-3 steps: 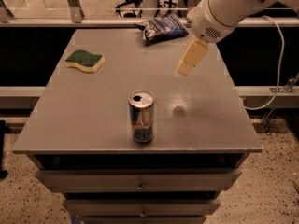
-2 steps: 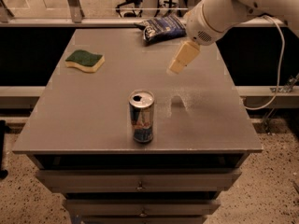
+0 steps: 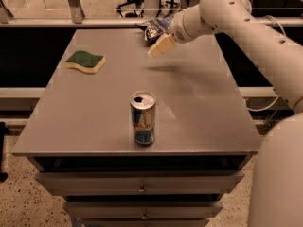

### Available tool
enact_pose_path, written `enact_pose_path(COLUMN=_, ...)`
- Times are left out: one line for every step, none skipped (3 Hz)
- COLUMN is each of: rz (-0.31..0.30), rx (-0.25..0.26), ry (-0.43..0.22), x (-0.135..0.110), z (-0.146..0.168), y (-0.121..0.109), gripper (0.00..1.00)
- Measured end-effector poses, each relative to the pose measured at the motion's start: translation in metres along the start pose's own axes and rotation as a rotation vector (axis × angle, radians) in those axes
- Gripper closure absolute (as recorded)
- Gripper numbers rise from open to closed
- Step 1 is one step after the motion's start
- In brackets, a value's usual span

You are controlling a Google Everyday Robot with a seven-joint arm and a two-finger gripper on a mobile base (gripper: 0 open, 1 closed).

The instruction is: Pick blue chip bag

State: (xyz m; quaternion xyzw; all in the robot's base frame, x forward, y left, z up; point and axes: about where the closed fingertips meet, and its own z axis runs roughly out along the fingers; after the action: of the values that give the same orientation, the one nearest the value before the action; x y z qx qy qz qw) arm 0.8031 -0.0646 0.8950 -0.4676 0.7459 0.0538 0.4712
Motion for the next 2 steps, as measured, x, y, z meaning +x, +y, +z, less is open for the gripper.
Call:
enact_pose_path(rz=0.060, rx=0.040, ry=-0.060, x=-0.001, z=0.043, y=-0.026, gripper=0.00)
enact_pose_path(rz=0.112, rx=0.094, ry=-0.080, x=0.006, z=0.067, y=-0.051, gripper=0.00)
